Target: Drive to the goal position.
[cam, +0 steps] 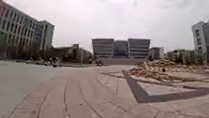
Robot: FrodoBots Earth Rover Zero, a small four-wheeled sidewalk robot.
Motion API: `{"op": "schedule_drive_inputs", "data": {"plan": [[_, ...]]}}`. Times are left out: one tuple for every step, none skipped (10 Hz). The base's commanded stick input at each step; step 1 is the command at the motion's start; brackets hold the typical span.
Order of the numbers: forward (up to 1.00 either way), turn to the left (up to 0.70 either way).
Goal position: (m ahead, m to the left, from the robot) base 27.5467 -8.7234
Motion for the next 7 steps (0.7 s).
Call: {"op": "schedule_drive_inputs", "data": {"plan": [[0.85, 0.0], [0.85, 0.0], [0.85, 0.0], [0.85, 0.0], [0.85, 0.0], [0.85, 0.0], [0.85, 0.0]]}}
